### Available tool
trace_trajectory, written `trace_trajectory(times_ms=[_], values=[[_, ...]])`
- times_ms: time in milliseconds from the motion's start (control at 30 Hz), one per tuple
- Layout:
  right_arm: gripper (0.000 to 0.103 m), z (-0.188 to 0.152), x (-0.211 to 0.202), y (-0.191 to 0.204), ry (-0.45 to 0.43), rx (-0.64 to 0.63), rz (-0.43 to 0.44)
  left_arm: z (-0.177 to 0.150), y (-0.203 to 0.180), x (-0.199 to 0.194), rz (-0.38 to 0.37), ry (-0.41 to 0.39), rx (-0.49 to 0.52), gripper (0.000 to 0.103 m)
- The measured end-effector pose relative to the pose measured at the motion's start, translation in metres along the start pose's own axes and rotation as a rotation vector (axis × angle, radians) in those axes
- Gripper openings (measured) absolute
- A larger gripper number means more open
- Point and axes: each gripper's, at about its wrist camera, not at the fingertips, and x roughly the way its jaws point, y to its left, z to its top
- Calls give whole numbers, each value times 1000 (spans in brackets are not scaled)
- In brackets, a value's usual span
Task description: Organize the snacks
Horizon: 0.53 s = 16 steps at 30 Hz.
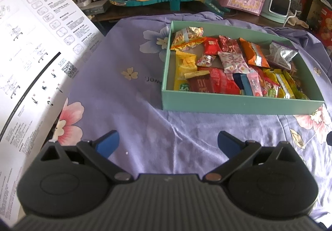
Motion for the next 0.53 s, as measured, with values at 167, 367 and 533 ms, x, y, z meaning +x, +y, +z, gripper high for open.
trace_trajectory(times_ms=[167,367,533], values=[[103,1,0,-1,0,-2,-1,1,-2,-1,3,-4,12,103],[103,2,1,-3,-2,-1,-2,2,-4,-2,3,-10,25,103],[103,2,1,-2,0,-5,-1,1,-6,-2,9,-8,35,103]])
